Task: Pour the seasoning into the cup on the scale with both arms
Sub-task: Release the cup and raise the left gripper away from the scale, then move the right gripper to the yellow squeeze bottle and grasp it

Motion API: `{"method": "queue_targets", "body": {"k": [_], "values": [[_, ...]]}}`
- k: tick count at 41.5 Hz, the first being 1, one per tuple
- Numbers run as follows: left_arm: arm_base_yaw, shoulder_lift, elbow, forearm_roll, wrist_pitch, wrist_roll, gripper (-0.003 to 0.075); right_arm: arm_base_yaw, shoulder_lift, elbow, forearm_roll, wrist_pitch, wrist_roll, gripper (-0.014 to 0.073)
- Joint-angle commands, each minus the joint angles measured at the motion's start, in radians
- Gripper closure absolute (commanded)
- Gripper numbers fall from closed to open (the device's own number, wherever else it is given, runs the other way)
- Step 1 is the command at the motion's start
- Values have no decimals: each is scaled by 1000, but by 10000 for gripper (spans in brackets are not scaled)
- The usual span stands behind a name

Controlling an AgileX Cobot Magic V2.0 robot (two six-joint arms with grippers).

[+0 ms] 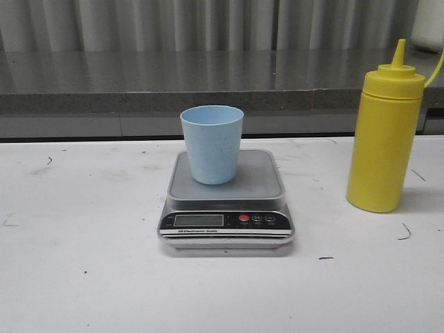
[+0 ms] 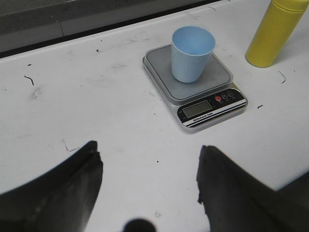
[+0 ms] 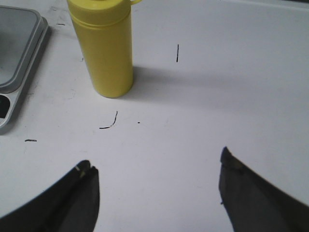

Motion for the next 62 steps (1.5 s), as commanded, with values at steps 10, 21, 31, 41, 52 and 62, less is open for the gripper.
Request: {"method": "queue_targets", "body": {"k": [10,21,31,41,52,62], "values": [[1,3,-25,-5,-69,-5,292,1,5,-34,-6,-115,-28,41],[1,3,-25,-7,-69,-5,292,124,59,-101,-6,-56,-74,-59],[1,3,-25,-7,-69,-5,292,174,197,-129,120,-186,-70,-59],[1,3,-25,-7,-69,-5,292,192,325,78,168,-631,-70,-59],[1,3,-25,-7,-69,-5,292,214,543,251,152,-1083,-70,-59],[1,3,-25,-7,-69,-5,292,221,786,248,141,-1409,-59,-59]]}}
